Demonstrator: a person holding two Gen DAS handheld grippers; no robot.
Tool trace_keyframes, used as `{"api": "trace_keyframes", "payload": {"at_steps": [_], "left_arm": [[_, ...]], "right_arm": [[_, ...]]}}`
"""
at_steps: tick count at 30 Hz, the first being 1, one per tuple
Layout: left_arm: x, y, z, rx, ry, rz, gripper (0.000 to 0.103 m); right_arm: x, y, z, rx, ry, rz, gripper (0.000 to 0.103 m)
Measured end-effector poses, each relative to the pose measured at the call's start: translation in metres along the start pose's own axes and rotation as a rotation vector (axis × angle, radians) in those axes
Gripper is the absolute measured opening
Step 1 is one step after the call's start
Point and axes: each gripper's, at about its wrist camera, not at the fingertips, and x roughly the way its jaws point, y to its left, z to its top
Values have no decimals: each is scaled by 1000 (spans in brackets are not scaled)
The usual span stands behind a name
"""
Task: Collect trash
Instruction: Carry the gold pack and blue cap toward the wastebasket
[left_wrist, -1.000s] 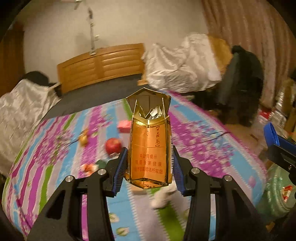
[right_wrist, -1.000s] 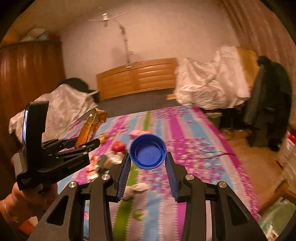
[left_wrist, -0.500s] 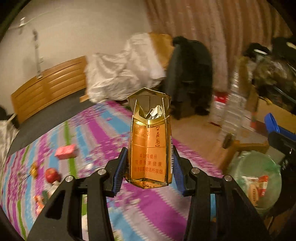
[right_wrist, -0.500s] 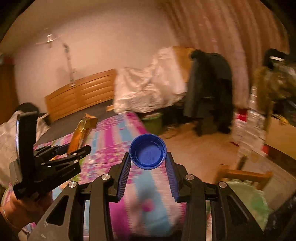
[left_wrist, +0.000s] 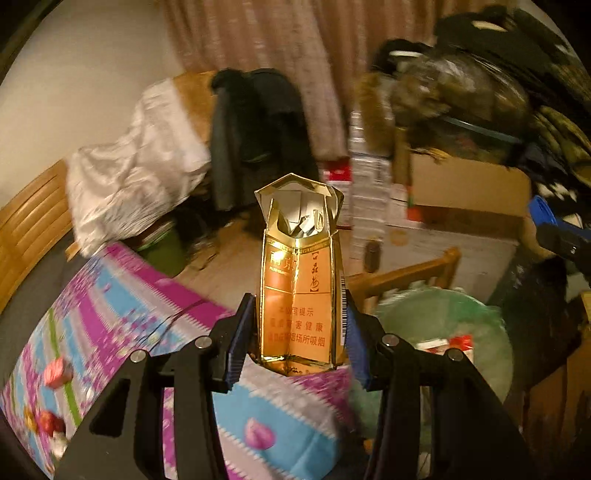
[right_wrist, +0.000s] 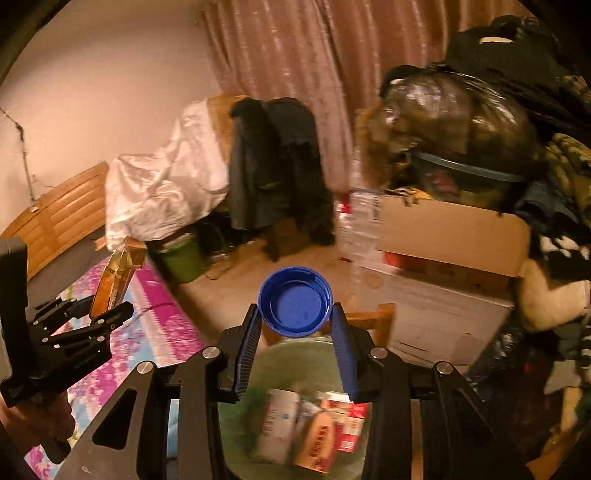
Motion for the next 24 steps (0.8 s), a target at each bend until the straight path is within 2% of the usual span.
{"api": "trace_keyframes", "payload": {"at_steps": [7, 13, 24], "left_arm": [[20, -53, 15, 65, 40, -113, 44], [25, -85, 16, 136, 53, -151, 44], [40, -96, -10, 186, 139, -172, 45]], "right_arm": [[-8, -25, -3, 7, 13, -53, 40], [-9, -29, -7, 8, 40, -59, 40], [6, -12, -27, -4, 140, -15, 40]]}}
